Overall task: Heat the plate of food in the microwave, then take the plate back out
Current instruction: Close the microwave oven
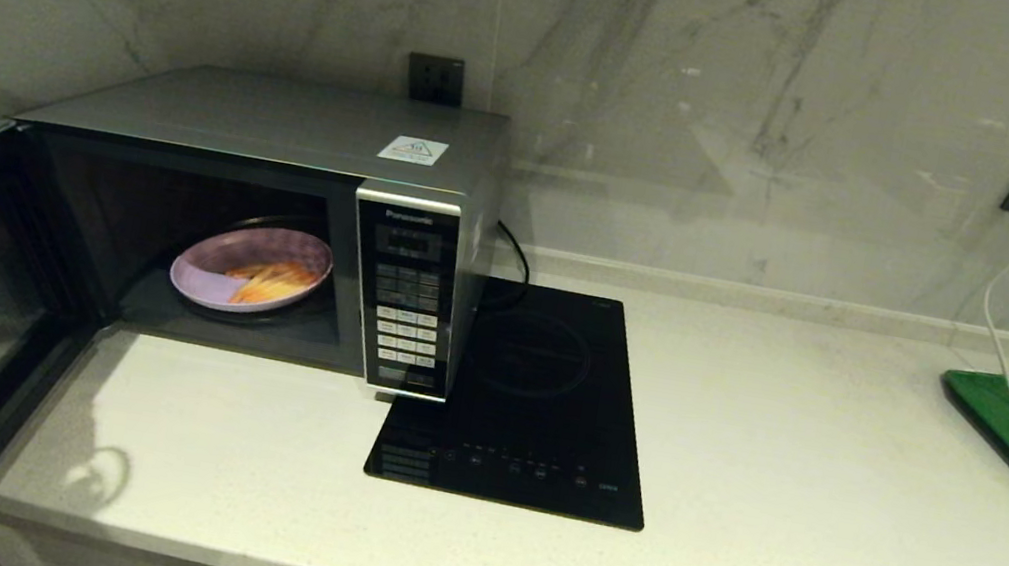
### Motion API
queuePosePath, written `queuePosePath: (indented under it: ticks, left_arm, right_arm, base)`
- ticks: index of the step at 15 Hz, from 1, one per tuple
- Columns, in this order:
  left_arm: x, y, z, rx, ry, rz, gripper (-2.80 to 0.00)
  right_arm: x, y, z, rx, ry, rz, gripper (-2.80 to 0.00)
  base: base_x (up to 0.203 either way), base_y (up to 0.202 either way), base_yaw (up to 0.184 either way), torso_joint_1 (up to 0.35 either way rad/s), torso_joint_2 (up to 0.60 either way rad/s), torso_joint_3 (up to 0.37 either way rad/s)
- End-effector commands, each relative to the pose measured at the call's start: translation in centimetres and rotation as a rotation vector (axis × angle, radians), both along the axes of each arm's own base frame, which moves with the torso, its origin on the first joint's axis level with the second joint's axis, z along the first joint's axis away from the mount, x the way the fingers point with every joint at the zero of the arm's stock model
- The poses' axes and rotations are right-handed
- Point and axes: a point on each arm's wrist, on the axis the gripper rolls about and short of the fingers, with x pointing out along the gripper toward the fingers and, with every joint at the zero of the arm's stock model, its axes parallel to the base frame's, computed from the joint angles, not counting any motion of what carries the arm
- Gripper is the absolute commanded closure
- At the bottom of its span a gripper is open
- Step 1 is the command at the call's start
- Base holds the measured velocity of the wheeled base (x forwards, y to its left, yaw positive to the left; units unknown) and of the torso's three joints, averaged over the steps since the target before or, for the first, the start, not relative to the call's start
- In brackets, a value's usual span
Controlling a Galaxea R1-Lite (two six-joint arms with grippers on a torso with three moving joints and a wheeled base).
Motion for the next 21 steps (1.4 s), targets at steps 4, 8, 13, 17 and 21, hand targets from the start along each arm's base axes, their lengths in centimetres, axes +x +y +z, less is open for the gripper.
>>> queuePosePath:
  ticks: [4, 8, 13, 17, 21]
  left_arm:
    - [1.1, -8.8, 0.9, -0.163, -0.005, -0.158, 0.0]
    - [0.9, -12.6, 1.4, -0.239, -0.011, -0.183, 0.0]
    - [3.0, -14.6, -0.3, -0.211, 0.079, -0.337, 0.0]
    - [6.2, -16.8, -1.6, -0.217, 0.065, -0.43, 0.0]
    - [8.1, -18.4, -2.5, -0.218, 0.058, -0.484, 0.0]
  right_arm:
    - [0.0, 0.0, 0.0, 0.0, -0.001, 0.0, 0.0]
    - [0.0, 0.0, 0.0, 0.0, -0.002, 0.0, 0.0]
    - [0.0, 0.0, 0.0, 0.001, -0.001, 0.0, 0.0]
    - [0.0, 0.0, 0.0, 0.0, -0.001, 0.0, 0.0]
    - [0.0, 0.0, 0.0, 0.0, 0.0, 0.0, 0.0]
  base:
    - [0.0, 0.0, 0.0, 0.0, 0.0, 0.0]
    - [0.0, 0.0, 0.0, 0.0, 0.0, 0.0]
    - [0.0, 0.0, 0.0, 0.0, 0.0, 0.0]
    - [0.0, 0.0, 0.0, 0.0, 0.0, 0.0]
    - [0.0, 0.0, 0.0, 0.0, 0.0, 0.0]
